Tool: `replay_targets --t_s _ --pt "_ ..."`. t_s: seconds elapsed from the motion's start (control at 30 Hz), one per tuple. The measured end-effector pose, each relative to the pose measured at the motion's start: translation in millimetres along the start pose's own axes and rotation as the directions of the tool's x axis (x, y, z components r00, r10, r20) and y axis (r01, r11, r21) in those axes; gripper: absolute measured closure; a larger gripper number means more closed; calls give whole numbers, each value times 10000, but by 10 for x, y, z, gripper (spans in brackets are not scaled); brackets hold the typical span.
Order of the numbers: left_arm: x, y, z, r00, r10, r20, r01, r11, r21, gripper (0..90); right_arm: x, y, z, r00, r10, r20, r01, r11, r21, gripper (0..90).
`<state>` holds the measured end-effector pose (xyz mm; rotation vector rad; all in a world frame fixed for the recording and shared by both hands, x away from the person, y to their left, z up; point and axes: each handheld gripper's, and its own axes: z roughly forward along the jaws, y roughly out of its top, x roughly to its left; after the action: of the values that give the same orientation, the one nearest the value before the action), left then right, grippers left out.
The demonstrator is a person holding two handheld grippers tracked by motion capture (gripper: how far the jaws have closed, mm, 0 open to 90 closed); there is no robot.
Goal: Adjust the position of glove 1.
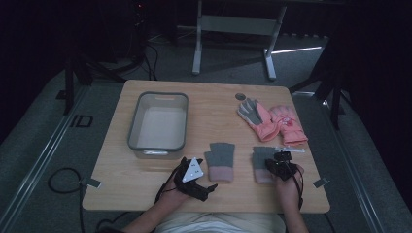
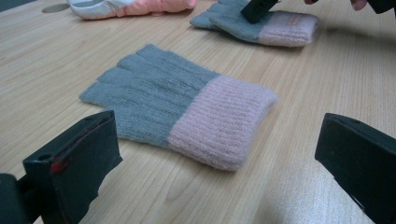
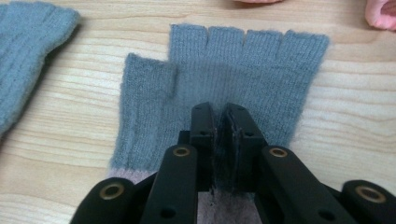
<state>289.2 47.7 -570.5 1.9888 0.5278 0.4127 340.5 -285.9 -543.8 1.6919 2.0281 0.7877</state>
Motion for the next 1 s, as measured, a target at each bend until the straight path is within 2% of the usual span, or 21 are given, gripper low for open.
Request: replay_targets --t_s 0.23,0.3,0.37,0.43,0.5,0.6,0.63,0.67,0.7,0.73,0.77,0.9,1.0 --pt "-5 0 1 10000 25 28 -25 10000 38 0 5 1 -8 9997 -230 122 231 9996 -132 715" --pt "-3 0 1 10000 -13 39 13 10000 41 0 4 18 -50 9974 -632 354 636 9979 -128 690" --pt "0 0 1 10000 -34 53 34 10000 55 0 -33 50 -98 9962 -855 175 859 9961 -218 670" --pt "0 0 2 10000 -55 57 55 10000 62 0 -72 94 -136 9907 -1328 -304 1317 9907 -347 640" --pt "1 0 0 10000 -45 64 45 10000 51 0 -113 136 -155 9760 -1944 -977 1907 9806 -464 606" --pt "-5 0 1 10000 19 77 -20 10000 56 0 -173 194 -163 9443 -2823 -1694 2786 9593 -460 579" --pt "-5 0 1 10000 19 77 -20 10000 56 0 -173 194 -163 9443 -2823 -1694 2786 9593 -460 579" --pt "-5 1 1 10000 27 75 -27 10000 60 0 -188 209 -164 9350 -3094 -1735 3066 9509 -430 579" --pt "-4 0 0 10000 16 88 -16 10000 55 0 -206 221 -152 9194 -3496 -1802 3497 9363 -323 575" --pt "-4 0 0 10000 5 79 -6 10000 48 0 -223 226 -142 9143 -3614 -1828 3630 9314 -257 590" --pt "-5 0 1 10000 8 70 -8 10000 51 0 -241 227 -130 9143 -3591 -1871 3625 9318 -173 590" --pt "-4 0 -2 10000 -5 66 5 10000 47 0 -311 213 -85 9252 -3172 -2081 3232 9463 -54 601" --pt "-8 -1 -1 10000 20 49 -21 10000 41 0 -319 196 -56 9272 -3021 -2213 3099 9508 7 600"
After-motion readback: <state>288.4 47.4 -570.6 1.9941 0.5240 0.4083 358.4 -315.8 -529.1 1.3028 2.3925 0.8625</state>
